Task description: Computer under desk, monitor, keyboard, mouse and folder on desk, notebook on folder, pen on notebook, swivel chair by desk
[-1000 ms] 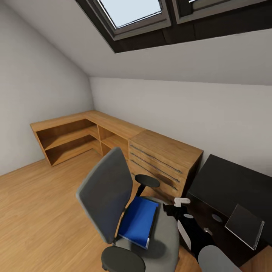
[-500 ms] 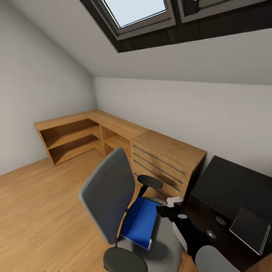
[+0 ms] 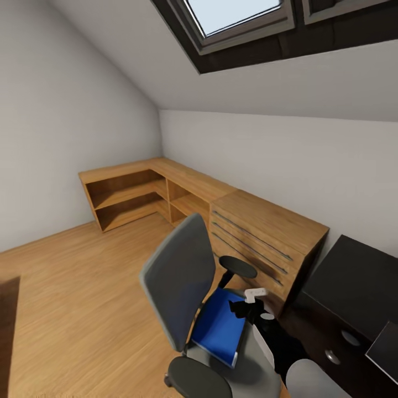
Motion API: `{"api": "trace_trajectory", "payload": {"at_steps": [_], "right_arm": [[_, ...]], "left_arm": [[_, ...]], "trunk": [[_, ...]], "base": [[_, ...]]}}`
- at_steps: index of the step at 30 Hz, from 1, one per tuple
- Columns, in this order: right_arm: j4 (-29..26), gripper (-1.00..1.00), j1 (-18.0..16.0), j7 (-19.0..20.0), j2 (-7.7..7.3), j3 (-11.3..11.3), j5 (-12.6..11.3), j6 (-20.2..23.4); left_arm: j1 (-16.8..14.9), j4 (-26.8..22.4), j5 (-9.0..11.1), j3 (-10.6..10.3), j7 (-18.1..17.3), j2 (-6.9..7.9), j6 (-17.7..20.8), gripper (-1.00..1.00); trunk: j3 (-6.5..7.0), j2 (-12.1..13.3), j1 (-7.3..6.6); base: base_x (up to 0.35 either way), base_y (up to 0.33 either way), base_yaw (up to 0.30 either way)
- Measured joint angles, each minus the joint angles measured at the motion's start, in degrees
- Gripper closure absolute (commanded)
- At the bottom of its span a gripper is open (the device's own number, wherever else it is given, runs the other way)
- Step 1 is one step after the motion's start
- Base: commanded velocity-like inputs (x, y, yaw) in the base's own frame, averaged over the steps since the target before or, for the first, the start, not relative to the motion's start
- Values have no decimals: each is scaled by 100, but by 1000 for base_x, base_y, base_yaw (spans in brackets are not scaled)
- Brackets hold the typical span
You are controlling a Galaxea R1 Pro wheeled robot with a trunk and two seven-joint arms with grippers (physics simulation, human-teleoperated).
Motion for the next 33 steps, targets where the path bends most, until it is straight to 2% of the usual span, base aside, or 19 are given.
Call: {"api": "trace_trajectory", "payload": {"at_steps": [12, 23, 28, 30, 32, 33], "right_arm": [[3, -100, 0, 2, -6, -5, 0, 0], [14, -100, 0, -4, -7, -10, 0, 13], [15, -100, 0, -8, -8, -10, 5, 28], [15, -100, 0, -10, -11, -12, 5, 31], [15, -100, 0, -12, -17, -15, 5, 33], [15, -100, 0, -12, -19, -16, 6, 34]], "left_arm": [[0, -126, 7, 11, 4, 3, 5, -100], [0, -319, 16, 15, 13, 15, 11, -100], [0, -957, -12, 19, 29, 34, 115, -100], [0, -1328, -22, 19, 32, 45, 304, -100], [0, -1796, -29, 20, 41, 58, 723, -100], [0, -2134, -31, 22, 47, 63, 1113, -100]], "trunk": [[-79, 0, 0], [-291, -440, 241], [-381, -641, 351], [-417, -721, 395], [-453, -801, 439], [-471, -841, 461]], "base": [[0, 0, 186], [0, 0, 26], [0, 0, 1], [0, 0, 0], [0, 0, 0], [0, 0, 0]]}}
